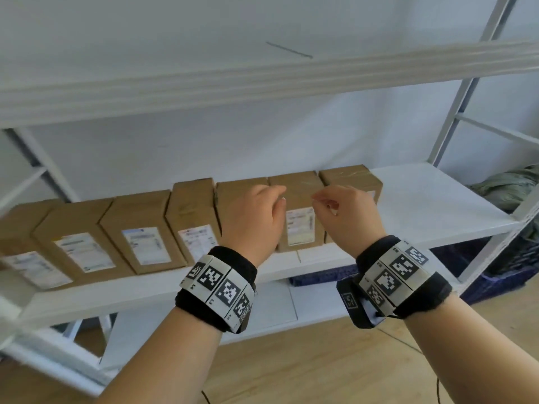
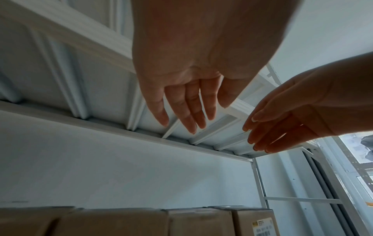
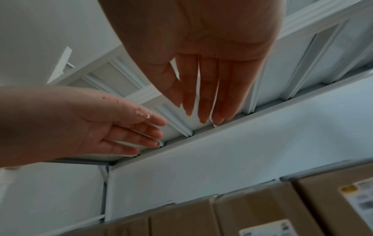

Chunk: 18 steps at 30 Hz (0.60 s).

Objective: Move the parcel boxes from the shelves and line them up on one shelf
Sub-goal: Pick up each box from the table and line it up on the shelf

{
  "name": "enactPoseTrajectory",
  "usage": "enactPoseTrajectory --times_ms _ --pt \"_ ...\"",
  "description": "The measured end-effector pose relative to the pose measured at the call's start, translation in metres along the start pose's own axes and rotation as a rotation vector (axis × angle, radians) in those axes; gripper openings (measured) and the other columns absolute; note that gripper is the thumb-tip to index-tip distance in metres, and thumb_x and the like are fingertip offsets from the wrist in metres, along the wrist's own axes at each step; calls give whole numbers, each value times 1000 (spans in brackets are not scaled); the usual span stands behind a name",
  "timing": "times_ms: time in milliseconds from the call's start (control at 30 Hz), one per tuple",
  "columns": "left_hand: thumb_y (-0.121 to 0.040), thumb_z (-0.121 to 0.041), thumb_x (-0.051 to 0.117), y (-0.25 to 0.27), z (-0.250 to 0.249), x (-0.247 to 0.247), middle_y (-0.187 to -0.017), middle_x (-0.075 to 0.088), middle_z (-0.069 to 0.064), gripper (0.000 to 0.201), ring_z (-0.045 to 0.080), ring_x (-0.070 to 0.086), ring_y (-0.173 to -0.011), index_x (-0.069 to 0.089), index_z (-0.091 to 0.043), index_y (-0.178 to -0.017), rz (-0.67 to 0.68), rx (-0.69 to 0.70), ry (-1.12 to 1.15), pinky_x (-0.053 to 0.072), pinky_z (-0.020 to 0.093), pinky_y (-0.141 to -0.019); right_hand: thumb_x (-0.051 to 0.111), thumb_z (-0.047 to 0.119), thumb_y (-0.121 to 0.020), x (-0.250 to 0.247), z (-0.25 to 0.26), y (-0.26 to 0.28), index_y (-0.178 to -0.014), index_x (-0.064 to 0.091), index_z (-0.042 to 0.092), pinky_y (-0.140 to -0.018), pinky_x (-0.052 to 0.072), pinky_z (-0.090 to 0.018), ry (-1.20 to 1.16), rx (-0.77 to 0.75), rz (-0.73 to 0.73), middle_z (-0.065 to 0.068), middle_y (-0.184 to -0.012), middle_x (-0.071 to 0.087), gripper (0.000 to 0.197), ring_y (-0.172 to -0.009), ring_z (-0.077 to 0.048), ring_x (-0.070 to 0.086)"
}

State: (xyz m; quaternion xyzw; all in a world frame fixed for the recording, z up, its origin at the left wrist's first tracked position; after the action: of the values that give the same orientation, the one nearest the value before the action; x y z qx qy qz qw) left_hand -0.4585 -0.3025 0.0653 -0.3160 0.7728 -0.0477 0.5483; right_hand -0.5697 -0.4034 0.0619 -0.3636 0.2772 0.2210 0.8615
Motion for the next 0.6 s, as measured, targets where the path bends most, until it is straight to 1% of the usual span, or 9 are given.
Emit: enactPoseTrajectory --times_ms 33,100,233,367,433,500,533,600 --pt "-99 -27 37 12 8 -9 -129 54 -2 36 11 51 -116 53 -20 -131 -1 -11 1 36 21 -90 55 15 -89 8 12 9 -99 71 11 -76 49 -26 -3 -1 14 1 -92 69 18 -82 -11 59" --pt "-99 -27 37 35 26 -27 -129 55 -1 36 12 52 -115 53 -19 -131 -5 -46 -6 37 22 -90 55 15 -89 24 36 22 -97 71 13 -76 51 -31 -12 -11 47 1 -91 69 18 -82 -13 61" --pt "-99 -26 37 71 60 -57 -129 54 -2 36 11 52 -114 53 -20 -131 -25 -128 -34 37 21 -88 53 16 -90 55 78 36 -101 71 12 -79 53 -35 -32 -42 125 -2 -94 70 20 -85 -16 62" --pt "-100 -27 37 94 91 -80 -127 56 -2 35 13 54 -113 54 -21 -129 -64 -210 -68 41 25 -90 52 17 -92 83 109 40 -103 70 13 -81 52 -33 -56 -93 213 0 -97 70 22 -88 -15 62" --pt "-100 -27 36 102 102 -89 -128 55 -1 35 13 53 -114 54 -21 -130 -79 -253 -84 40 24 -91 50 18 -92 96 121 38 -103 70 14 -80 52 -33 -60 -123 254 0 -96 70 23 -88 -16 62" --pt "-100 -27 37 107 110 -98 -128 56 -1 35 13 53 -114 54 -20 -129 -101 -291 -106 38 22 -89 50 16 -92 107 131 33 -99 71 12 -79 53 -35 -82 -153 277 -2 -93 70 22 -86 -18 63" --pt "-100 -27 37 110 114 -102 -128 56 -1 35 13 53 -114 55 -20 -129 -108 -310 -120 39 23 -89 50 15 -92 112 136 30 -97 71 11 -79 53 -34 -96 -168 286 -2 -92 70 22 -84 -17 62" --pt "-99 -25 38 114 123 -111 -126 58 0 34 14 54 -114 56 -19 -127 -121 -341 -148 42 26 -90 51 16 -92 124 147 26 -99 71 13 -78 51 -29 -130 -192 313 2 -92 69 21 -81 -11 59"
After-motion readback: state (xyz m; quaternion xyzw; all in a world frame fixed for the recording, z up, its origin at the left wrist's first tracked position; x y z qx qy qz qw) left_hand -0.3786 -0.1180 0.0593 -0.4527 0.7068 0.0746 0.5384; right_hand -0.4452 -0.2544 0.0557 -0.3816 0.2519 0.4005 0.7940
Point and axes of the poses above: each hand's wrist, its own y-axis away from the middle knuckle, its own x-axis out of the palm, z = x × y, the point moved 7 cm from there along -y, towards the middle knuckle
